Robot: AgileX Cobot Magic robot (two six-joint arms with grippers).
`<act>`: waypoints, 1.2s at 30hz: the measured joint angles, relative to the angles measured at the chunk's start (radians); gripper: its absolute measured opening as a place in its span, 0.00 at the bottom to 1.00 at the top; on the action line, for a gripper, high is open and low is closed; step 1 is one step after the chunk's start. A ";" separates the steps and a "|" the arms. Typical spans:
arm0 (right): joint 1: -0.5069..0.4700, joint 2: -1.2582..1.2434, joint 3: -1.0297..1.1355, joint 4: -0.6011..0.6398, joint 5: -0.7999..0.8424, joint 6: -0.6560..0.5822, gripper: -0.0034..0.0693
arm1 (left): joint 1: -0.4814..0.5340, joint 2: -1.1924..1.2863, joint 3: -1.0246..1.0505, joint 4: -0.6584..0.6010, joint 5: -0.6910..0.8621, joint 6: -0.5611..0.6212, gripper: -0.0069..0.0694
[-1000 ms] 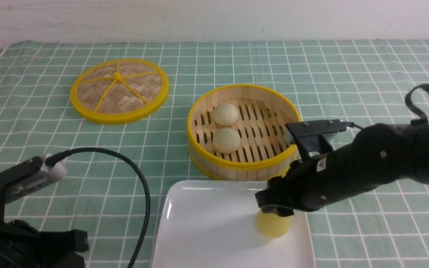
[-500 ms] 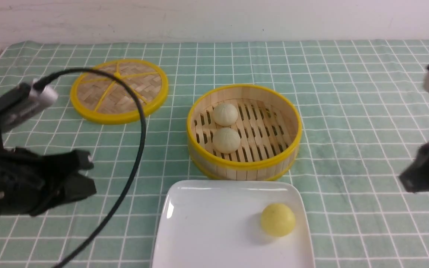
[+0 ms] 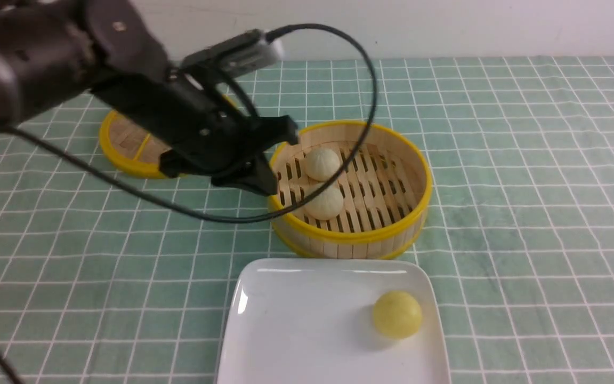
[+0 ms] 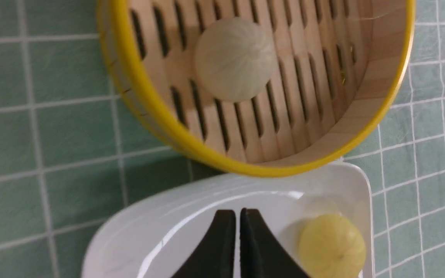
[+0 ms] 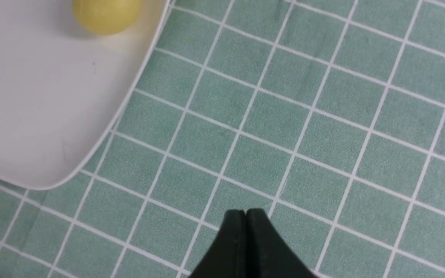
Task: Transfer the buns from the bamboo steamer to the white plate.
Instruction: 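Reach into the bamboo steamer and grasp a bun with the left gripper, then carry the bun from the bamboo steamer to the plate with the left gripper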
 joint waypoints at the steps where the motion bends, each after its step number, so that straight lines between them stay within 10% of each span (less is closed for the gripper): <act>1: 0.000 0.000 0.001 0.000 0.000 0.000 0.03 | -0.021 0.043 -0.037 0.018 0.006 -0.015 0.21; 13: 0.000 0.000 0.006 0.000 -0.056 0.000 0.04 | -0.138 0.297 -0.271 0.163 -0.057 -0.053 0.54; 23: 0.000 0.000 0.006 0.015 -0.074 0.001 0.05 | -0.140 0.352 -0.274 0.233 -0.063 -0.043 0.13; 36: 0.000 0.000 0.006 0.016 -0.074 -0.003 0.05 | -0.140 0.090 -0.274 0.298 0.047 -0.040 0.11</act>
